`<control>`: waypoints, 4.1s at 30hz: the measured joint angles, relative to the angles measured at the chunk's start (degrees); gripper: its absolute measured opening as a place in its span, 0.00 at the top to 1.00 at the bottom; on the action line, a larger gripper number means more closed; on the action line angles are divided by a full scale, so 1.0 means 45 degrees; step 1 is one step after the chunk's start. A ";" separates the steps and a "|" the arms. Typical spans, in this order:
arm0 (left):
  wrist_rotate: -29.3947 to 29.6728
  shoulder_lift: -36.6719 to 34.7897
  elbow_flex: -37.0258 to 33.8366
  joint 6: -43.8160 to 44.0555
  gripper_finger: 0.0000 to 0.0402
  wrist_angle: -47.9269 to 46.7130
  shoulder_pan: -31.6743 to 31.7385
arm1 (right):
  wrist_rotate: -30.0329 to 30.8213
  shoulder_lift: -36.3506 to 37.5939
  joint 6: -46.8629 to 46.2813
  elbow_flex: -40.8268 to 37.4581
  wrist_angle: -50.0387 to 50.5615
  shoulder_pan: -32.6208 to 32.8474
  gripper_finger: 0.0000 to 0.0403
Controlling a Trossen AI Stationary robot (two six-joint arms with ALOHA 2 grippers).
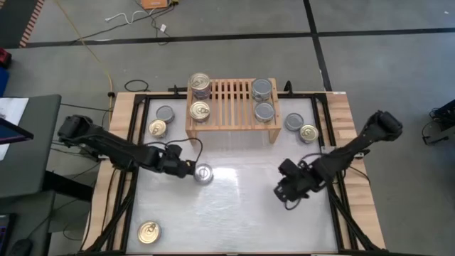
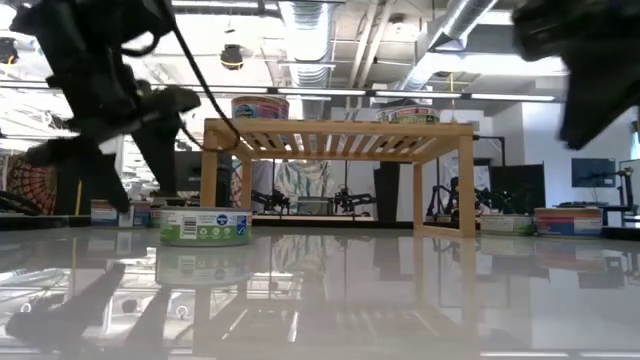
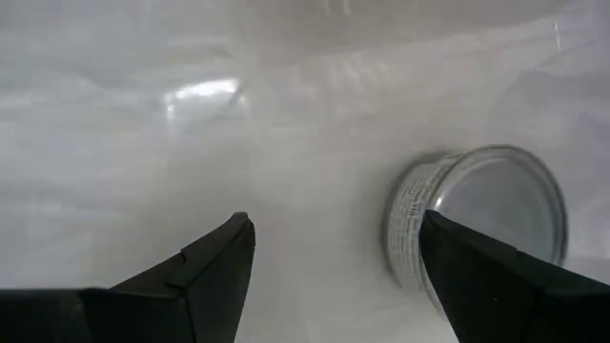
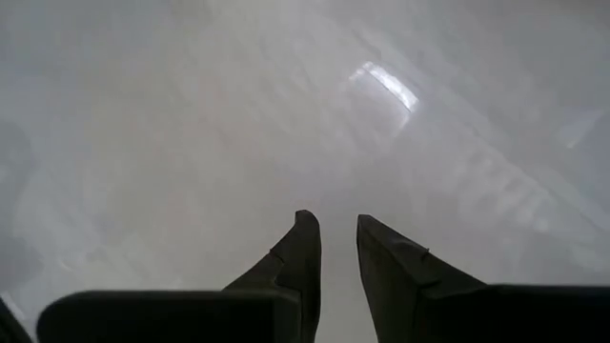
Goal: Stack canned seafood by type on shelf
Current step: Stack the green tuna can on top of the other green tuna can on the shelf
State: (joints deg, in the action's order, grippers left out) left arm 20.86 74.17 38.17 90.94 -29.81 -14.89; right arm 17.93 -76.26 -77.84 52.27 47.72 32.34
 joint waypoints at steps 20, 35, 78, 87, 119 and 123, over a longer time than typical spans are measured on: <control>-0.0672 0.3124 0.0588 -0.2023 0.29 0.8027 0.0177 | 0.2990 -0.0660 -0.1857 -0.0010 -0.0806 0.0690 0.76; -0.0705 0.3110 0.0588 -0.1005 0.29 0.6949 -0.0179 | 0.2050 -0.2886 -0.0912 -0.0012 -0.4235 -0.0497 0.67; -0.0772 0.4794 0.3128 -0.3456 0.29 0.1838 0.0076 | -0.2196 -0.4301 0.2637 -0.1874 -1.3619 -0.4279 0.44; -0.1128 0.4990 0.3128 -0.3211 0.29 0.3114 -0.0149 | -0.2307 -0.5404 0.3668 -0.0320 -1.1943 -0.4457 0.62; 0.0015 0.5266 0.3099 -0.3549 0.29 0.4792 0.0173 | -0.2244 -0.5632 0.3559 -0.0272 -1.1448 -0.4362 0.70; 0.0048 0.5266 0.3094 -0.3644 0.29 0.4768 0.0261 | -0.2197 -0.5998 0.3274 -0.0226 -1.1616 -0.4354 0.70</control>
State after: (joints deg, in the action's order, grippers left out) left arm 21.07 97.86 52.10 74.55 -8.36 -13.72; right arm 8.05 -103.25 -63.11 51.25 -4.55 12.74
